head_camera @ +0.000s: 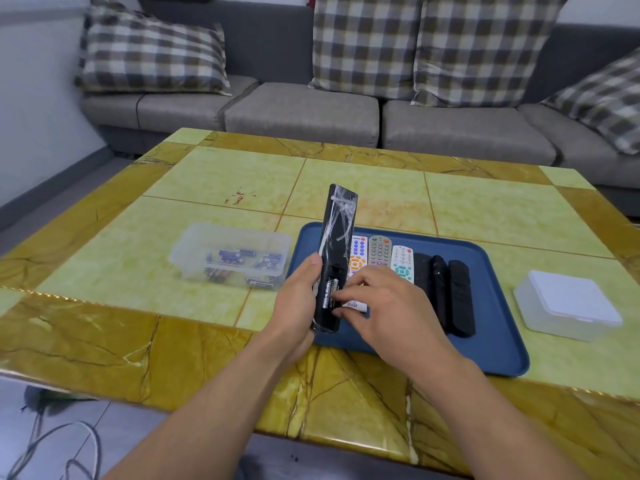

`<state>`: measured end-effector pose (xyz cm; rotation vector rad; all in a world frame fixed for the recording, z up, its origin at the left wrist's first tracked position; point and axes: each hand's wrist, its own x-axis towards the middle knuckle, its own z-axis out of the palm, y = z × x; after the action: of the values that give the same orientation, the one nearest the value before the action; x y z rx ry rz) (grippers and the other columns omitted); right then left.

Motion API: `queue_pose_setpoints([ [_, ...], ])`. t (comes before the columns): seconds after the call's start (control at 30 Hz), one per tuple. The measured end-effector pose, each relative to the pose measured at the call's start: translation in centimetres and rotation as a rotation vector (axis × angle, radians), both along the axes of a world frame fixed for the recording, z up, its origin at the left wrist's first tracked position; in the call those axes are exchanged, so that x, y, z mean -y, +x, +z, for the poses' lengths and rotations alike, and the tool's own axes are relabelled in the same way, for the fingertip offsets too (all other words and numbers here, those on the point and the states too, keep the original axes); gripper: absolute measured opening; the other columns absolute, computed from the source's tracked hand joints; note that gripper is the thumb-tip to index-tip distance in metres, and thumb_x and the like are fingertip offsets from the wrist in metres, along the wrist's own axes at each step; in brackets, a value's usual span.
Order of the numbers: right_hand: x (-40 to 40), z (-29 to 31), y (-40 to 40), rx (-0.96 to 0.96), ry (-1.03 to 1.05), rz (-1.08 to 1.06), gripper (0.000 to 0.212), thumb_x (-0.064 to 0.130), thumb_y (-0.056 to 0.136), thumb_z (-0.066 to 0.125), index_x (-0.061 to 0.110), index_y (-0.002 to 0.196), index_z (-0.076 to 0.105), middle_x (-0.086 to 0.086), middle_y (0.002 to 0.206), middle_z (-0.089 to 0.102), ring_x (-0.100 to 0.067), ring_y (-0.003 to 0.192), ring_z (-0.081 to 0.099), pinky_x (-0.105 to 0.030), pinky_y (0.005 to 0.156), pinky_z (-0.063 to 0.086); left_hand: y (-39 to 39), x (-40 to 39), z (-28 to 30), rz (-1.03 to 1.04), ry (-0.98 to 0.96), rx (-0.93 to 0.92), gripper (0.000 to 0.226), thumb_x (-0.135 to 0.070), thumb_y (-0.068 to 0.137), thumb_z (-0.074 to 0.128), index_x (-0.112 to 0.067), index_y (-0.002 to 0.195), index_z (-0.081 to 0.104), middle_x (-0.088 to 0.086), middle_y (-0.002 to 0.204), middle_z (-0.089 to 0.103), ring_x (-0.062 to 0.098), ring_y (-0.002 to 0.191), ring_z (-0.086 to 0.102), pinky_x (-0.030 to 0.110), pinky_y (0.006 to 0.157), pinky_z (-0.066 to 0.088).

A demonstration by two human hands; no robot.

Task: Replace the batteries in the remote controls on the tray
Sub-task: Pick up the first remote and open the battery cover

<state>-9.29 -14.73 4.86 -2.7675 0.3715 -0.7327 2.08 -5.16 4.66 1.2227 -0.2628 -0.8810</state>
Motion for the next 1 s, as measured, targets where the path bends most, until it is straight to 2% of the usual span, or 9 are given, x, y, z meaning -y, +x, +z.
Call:
queue_pose_setpoints([
  [0.13, -0.2, -0.3, 0.4, 0.008, 0.045, -0.012, 0.013, 0.029, 0.083, 0.079, 0.027, 0.096, 0.079, 0.012, 0.088, 0.063, -0.013, 0.086, 0.058, -0.035, 0.066, 0.054, 0.2, -0.2, 0.0, -0.021, 0.028, -0.009, 0.036, -0.028, 0.109, 0.04, -0.013, 0.108, 0.072, 0.009, 0.097, 0.076, 0.018, 0.083, 0.072, 0.028, 0.066, 0.054],
  [0.23, -0.3, -0.5, 0.6, -0.052, 0.199, -0.047, 0.02, 0.037, 0.092, 0.068, 0.033, 0.11, 0.074, 0.016, 0.098, 0.057, -0.007, 0.098, 0.053, -0.031, 0.08, 0.051, 0.6, -0.1, -0.8, 0.051, 0.157, 0.063, 0.037, -0.027, 0.109, 0.038, -0.007, 0.108, 0.07, 0.019, 0.102, 0.074, 0.025, 0.087, 0.069, 0.037, 0.073, 0.056],
  [0.33, -0.5, -0.5, 1.0, -0.177, 0.261, -0.064, 0.032, 0.05, 0.094, 0.059, 0.038, 0.123, 0.066, 0.018, 0.106, 0.052, -0.005, 0.106, 0.049, -0.029, 0.088, 0.048, 1.2, -0.2, -1.9, 0.088, 0.313, 0.133, 0.031, -0.031, 0.106, 0.041, -0.013, 0.111, 0.066, 0.017, 0.105, 0.073, 0.031, 0.096, 0.071, 0.05, 0.089, 0.058],
  [0.4, -0.9, -0.5, 1.3, -0.261, 0.287, -0.054, 0.042, 0.059, 0.092, 0.056, 0.04, 0.128, 0.061, 0.019, 0.112, 0.051, -0.005, 0.112, 0.047, -0.03, 0.092, 0.047, 1.5, -0.4, -2.2, 0.097, 0.376, 0.127, 0.025, -0.031, 0.105, 0.043, -0.015, 0.111, 0.062, 0.016, 0.106, 0.072, 0.035, 0.1, 0.07, 0.056, 0.092, 0.057],
  [0.53, -1.6, -0.3, 1.6, -0.365, 0.298, -0.009, 0.068, 0.075, 0.079, 0.058, 0.04, 0.137, 0.054, 0.019, 0.123, 0.048, -0.005, 0.118, 0.043, -0.028, 0.097, 0.042, 2.1, -1.0, -2.3, 0.056, 0.467, 0.189, 0.023, -0.023, 0.107, 0.045, -0.008, 0.103, 0.062, 0.022, 0.102, 0.071, 0.037, 0.096, 0.071, 0.049, 0.086, 0.059],
  [0.67, -2.0, -0.2, 1.8, -0.422, 0.257, 0.045, 0.087, 0.074, 0.066, 0.072, 0.04, 0.142, 0.049, 0.019, 0.135, 0.041, -0.004, 0.126, 0.037, -0.025, 0.102, 0.033, 2.7, -1.6, -2.6, -0.017, 0.485, 0.237, 0.03, -0.017, 0.107, 0.045, -0.003, 0.096, 0.07, 0.024, 0.099, 0.074, 0.038, 0.096, 0.072, 0.055, 0.091, 0.057],
  [0.8, -2.4, -0.5, 2.0, -0.427, 0.171, -0.006, 0.087, 0.073, 0.068, 0.071, 0.037, 0.143, 0.047, 0.016, 0.134, 0.043, -0.008, 0.126, 0.037, -0.026, 0.105, 0.031, 3.2, -2.0, -2.3, -0.074, 0.511, 0.337, 0.029, -0.012, 0.104, 0.048, -0.001, 0.098, 0.075, 0.02, 0.094, 0.075, 0.035, 0.092, 0.073, 0.047, 0.086, 0.06],
  [0.93, -2.8, -0.8, 2.3, -0.435, 0.08, -0.022, 0.073, 0.069, 0.076, 0.066, 0.036, 0.139, 0.052, 0.016, 0.128, 0.047, -0.01, 0.12, 0.038, -0.029, 0.103, 0.034, 4.4, -3.0, -1.9, -0.033, 0.64, 0.619, 0.023, -0.006, 0.094, 0.061, -0.008, 0.078, 0.077, 0.012, 0.071, 0.074, 0.028, 0.066, 0.074, 0.04, 0.066, 0.064],
  [1.0, -3.0, -1.0, 2.6, -0.446, 0.061, -0.031, 0.072, 0.071, 0.077, 0.063, 0.035, 0.139, 0.054, 0.016, 0.126, 0.049, -0.01, 0.118, 0.039, -0.03, 0.1, 0.034, 5.1, -3.7, -1.5, 0.063, 0.65, 0.668, 0.019, -0.006, 0.092, 0.064, -0.016, 0.081, 0.076, 0.004, 0.071, 0.075, 0.021, 0.061, 0.074, 0.04, 0.065, 0.064],
])
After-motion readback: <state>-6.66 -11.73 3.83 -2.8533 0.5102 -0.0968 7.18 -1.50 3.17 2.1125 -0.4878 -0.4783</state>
